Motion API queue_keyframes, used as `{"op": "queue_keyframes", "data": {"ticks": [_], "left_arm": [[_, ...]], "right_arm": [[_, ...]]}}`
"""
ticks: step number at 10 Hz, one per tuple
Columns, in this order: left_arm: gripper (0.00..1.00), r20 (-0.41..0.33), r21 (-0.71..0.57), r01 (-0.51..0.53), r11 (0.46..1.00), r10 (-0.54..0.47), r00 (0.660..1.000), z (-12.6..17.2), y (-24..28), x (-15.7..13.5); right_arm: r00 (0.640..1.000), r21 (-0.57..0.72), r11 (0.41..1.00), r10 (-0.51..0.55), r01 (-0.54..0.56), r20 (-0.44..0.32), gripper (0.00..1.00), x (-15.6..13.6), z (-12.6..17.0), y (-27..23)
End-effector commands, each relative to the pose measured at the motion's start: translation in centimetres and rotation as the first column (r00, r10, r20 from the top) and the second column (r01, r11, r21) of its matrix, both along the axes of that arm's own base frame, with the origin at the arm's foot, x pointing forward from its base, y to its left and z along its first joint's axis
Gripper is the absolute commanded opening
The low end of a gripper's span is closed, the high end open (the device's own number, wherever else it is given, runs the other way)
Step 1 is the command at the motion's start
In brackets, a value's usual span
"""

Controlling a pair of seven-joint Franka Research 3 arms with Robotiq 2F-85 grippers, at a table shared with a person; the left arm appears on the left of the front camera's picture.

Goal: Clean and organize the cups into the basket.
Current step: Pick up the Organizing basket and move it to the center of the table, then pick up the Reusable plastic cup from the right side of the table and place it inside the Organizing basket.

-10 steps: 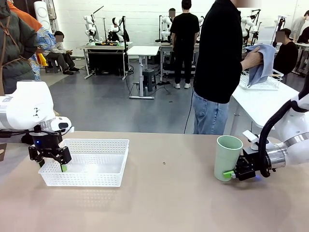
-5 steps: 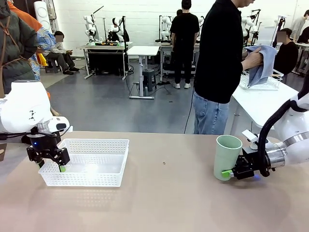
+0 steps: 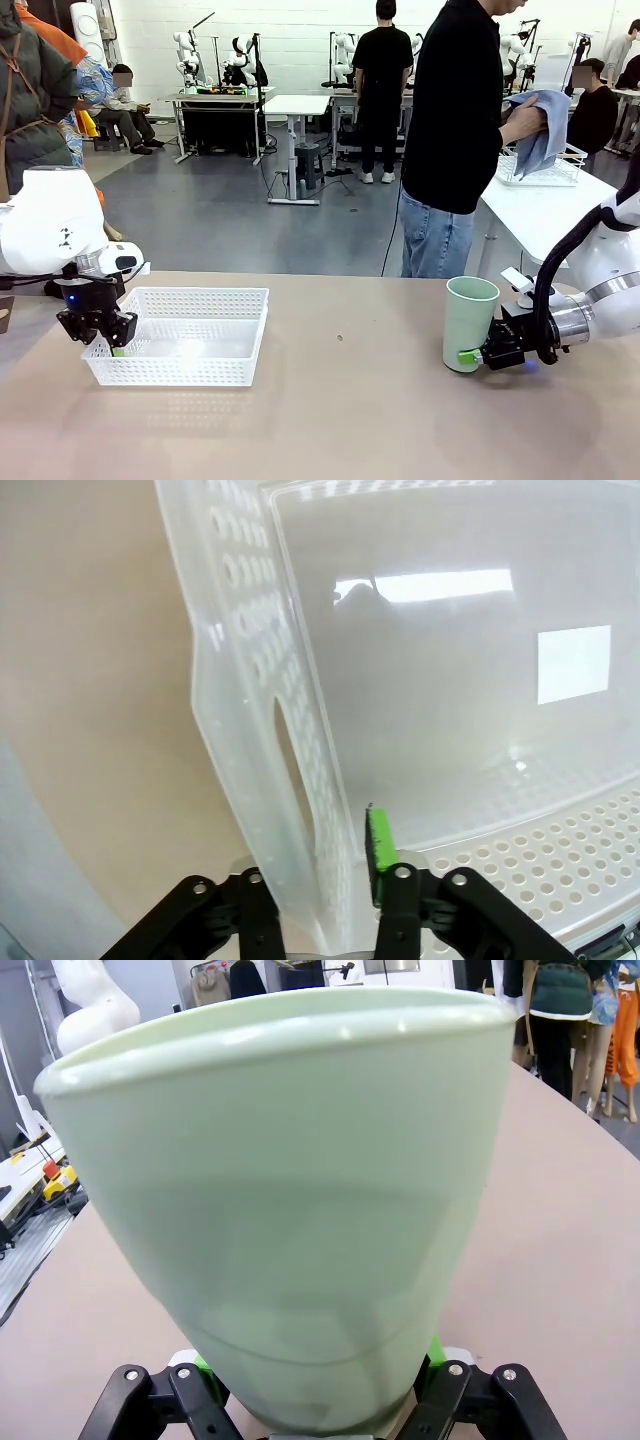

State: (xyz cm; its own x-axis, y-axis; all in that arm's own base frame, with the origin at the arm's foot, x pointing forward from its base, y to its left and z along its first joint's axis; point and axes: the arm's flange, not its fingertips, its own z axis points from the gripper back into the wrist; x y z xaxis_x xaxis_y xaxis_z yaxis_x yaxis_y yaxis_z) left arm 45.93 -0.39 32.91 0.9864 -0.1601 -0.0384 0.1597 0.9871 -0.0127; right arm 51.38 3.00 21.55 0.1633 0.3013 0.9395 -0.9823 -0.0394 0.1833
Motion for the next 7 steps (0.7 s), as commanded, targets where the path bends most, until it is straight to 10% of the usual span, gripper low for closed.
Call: {"op": "queue_keyframes", "data": {"ticks": [1,2,3,7], "left_arm": [[0.00,-0.003,0.021,-0.009,1.000,0.009,1.000,0.41,-0.11,-0.50],[0.00,0.002,0.021,-0.011,1.000,0.011,1.000,0.46,-0.10,-0.44],[0.00,0.005,0.020,-0.013,1.000,0.013,1.000,0.49,-0.06,-0.37],[0.00,0.002,0.020,-0.018,1.000,0.018,1.000,0.57,-0.04,-0.10]], "right_arm": [[1.000,-0.001,1.000,-0.009,0.009,-0.027,0.00,0.53,-0.38,0.23],[1.000,-0.002,1.000,-0.010,0.010,-0.027,0.21,0.55,-0.40,0.18],[1.000,-0.005,1.000,-0.011,0.011,-0.029,0.00,0.58,-0.42,0.12],[0.999,-0.006,1.000,-0.010,0.010,-0.032,0.20,0.62,-0.50,0.02]]}}
